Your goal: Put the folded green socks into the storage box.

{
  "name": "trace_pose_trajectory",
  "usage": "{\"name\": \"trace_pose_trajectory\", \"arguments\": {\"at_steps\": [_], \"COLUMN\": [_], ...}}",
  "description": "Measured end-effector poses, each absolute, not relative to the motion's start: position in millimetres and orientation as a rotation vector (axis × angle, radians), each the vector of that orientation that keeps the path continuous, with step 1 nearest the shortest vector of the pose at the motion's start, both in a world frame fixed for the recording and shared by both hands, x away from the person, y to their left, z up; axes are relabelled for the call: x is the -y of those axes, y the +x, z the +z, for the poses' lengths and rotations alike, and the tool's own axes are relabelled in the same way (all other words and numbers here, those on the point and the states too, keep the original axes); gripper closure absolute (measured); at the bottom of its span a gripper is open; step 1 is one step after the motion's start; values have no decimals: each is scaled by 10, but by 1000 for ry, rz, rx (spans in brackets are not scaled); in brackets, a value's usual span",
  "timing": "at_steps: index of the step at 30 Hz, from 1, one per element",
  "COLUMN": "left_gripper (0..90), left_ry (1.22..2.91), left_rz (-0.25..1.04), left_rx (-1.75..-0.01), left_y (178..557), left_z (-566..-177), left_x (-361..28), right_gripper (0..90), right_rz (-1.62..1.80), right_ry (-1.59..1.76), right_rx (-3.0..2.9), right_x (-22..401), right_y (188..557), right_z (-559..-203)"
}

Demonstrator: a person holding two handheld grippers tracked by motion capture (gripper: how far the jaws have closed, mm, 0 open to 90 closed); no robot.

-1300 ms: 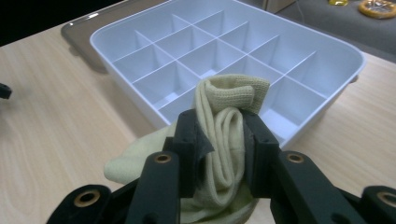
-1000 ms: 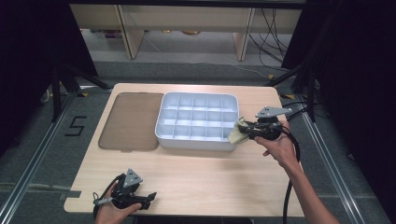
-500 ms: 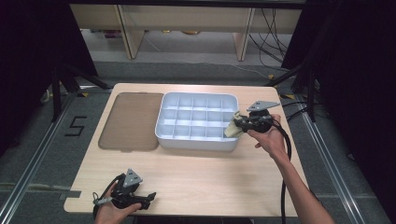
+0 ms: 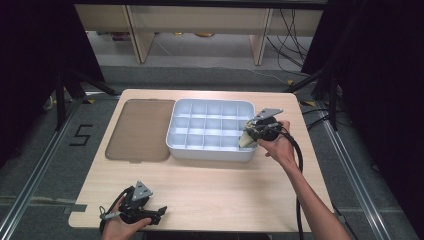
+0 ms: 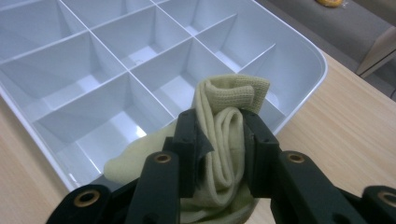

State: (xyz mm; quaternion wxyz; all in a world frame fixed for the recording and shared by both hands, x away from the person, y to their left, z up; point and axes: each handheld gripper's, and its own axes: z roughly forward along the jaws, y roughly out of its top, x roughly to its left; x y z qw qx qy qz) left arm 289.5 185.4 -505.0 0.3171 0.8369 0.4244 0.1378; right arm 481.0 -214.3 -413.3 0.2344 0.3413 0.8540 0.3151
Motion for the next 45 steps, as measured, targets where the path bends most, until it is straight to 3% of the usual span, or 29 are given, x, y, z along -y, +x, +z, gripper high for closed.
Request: {"name": "trace_pose_trajectory", "arguments": {"at_steps": [35,39,43,45], "left_gripper": [179,179,179,179], "left_ry": [2225,2213,2218,2206], "left_rz": [373,377,377,373], "left_rx": [-1108,-1111,-1105,-1116], "left_y": [2895,2891,2893,2891], "left_z": [-5045,-5051,-5042,-5040], "left_x": [-1860,-1852,-1855,-1855], "right_gripper": [700,662,545,547], "right_rz": [614,649,760,852], "right_ry": [678,752,810,855], "right_rx": [-2490,-2496,-2490,-2447], "right_x": [1890,1921,1962,1998], "right_y": [4768,4766,4767,4736], "right_z": [-4507,-4518,-4455,-4368]}}
